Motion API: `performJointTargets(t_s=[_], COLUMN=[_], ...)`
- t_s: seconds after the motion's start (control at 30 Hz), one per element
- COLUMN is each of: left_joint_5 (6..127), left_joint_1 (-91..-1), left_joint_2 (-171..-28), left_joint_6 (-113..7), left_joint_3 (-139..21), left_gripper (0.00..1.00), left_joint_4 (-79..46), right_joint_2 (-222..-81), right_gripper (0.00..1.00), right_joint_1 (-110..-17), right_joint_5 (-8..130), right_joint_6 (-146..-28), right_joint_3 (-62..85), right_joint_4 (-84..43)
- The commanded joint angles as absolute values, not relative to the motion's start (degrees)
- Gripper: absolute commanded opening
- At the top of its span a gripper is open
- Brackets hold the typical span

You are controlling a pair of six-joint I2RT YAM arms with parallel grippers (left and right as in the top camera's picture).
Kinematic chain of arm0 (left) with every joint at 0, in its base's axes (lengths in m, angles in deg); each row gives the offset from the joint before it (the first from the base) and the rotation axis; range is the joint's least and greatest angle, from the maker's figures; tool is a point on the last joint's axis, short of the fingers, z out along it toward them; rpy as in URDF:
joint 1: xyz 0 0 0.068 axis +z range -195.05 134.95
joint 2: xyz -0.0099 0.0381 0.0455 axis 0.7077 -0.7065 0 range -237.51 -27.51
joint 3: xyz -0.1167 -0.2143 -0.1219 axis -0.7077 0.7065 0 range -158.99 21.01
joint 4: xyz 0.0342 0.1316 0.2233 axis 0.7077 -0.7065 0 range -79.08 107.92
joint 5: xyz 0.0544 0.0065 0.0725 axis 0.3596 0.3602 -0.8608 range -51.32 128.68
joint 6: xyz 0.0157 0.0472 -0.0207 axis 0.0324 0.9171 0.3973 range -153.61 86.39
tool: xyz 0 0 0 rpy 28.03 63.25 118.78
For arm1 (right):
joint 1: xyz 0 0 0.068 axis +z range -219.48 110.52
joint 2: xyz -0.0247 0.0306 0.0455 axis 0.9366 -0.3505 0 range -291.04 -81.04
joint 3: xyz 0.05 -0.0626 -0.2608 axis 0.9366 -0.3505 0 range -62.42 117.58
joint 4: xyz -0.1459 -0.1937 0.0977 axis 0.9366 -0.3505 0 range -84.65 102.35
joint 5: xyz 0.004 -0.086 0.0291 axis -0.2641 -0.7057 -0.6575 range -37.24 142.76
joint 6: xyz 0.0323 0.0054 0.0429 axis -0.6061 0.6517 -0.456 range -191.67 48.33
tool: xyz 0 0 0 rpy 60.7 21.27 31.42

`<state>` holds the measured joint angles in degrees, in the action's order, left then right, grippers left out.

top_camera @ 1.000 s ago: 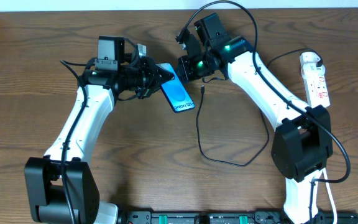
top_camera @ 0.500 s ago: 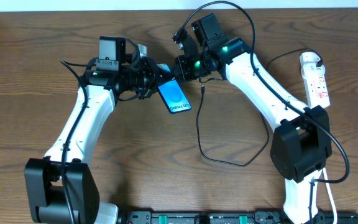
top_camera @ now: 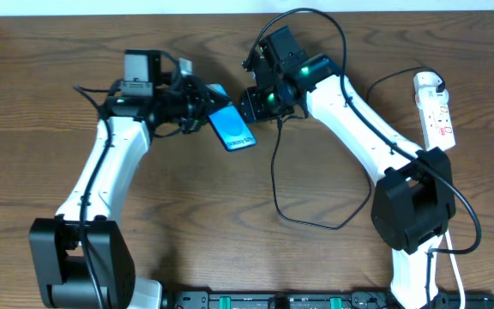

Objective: Plug charger to phone and switch on socket
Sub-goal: 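Move the right gripper away from the phone down toward the cable connector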

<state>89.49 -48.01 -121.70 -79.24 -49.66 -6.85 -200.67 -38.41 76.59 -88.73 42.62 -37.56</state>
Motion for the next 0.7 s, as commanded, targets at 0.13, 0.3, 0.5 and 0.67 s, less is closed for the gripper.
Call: performJointTargets(t_s=[0.13, 0.3, 0.5, 0.67], left_joint_5=[91.61, 92.0, 91.98, 91.98], left_joint_1=[-40.98, -39.36, -39.38, -39.38], left_joint_2=[-121.96, -121.96, -121.96, -121.96], left_joint_6=[-78.47, -78.45, -78.45, -78.45], left_joint_3=[-50.82, -50.82, -50.82, -50.82], left_gripper=[0.07, 0.07, 0.07, 0.07], left_joint_4=[-6.41, -6.44, -6.9, -7.73], right_joint_2=[-200.39, -202.4, -205.92, -207.32], right_gripper=[0.61, 0.58, 0.54, 0.53], right_joint_1=[-38.06, -38.06, -38.11, -38.15], right_joint_5=[61.18, 58.45, 58.41, 55.57], right_joint_6=[-91.86, -95.51, -100.06, -101.76], right_joint_3=[43.6, 43.6, 43.6, 43.6], right_joint_4=[-38.06, -37.91, -39.44, -42.2])
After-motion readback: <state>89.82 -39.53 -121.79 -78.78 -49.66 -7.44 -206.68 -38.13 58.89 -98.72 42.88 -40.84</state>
